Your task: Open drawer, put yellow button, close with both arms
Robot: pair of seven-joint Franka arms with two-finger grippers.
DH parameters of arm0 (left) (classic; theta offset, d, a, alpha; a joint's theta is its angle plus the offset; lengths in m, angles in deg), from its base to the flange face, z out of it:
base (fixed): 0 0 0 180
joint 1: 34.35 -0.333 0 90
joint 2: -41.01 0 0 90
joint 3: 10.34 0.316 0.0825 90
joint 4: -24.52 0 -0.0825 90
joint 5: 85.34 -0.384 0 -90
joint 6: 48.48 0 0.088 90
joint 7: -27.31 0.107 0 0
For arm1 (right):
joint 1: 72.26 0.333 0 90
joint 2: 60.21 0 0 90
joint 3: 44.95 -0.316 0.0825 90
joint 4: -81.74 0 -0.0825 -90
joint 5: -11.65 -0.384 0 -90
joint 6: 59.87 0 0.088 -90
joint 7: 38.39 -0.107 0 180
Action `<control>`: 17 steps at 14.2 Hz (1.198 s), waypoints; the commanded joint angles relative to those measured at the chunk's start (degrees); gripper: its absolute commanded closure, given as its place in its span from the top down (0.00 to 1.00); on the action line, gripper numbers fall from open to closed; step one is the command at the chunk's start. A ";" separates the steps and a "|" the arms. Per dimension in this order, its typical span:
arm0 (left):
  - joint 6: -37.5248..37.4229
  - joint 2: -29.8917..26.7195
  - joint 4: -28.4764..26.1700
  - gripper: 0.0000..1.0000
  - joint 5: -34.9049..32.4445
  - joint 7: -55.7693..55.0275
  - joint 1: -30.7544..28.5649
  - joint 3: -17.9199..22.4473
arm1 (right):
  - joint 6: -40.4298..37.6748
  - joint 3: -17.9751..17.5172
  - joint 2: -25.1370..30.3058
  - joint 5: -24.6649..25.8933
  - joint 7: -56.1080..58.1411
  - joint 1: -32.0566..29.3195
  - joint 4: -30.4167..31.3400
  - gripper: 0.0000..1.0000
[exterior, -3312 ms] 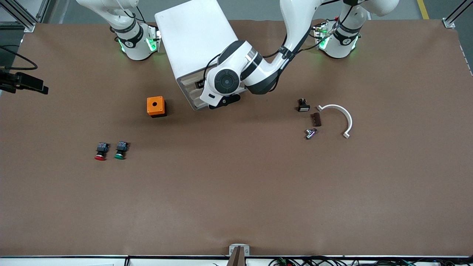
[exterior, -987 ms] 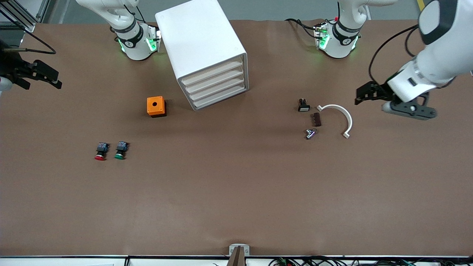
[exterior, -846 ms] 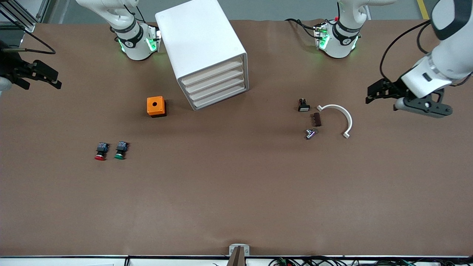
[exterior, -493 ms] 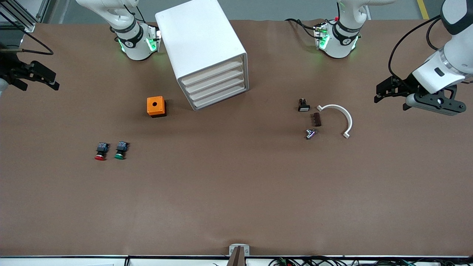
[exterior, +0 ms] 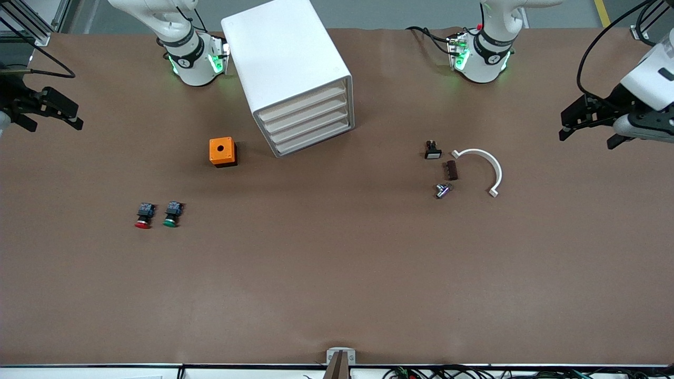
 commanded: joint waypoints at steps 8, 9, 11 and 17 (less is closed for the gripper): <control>-0.90 0.38 2.30 1.00 -1.34 -8.40 0.21 -0.76 | 0.11 0.08 1.17 -0.25 1.91 -0.46 0.85 1.00; -0.90 0.47 2.57 1.00 -1.35 -8.48 0.48 -0.85 | 0.02 0.08 1.17 -0.25 1.91 -0.81 0.94 1.00; -1.07 0.38 2.57 1.00 -1.08 -8.40 0.22 -0.85 | -0.77 0.08 1.25 -0.34 1.47 -0.82 0.94 1.00; -1.69 1.00 2.40 1.00 -0.99 -8.75 -1.81 -0.15 | -1.13 0.00 1.34 -0.34 -0.91 -0.64 1.02 1.00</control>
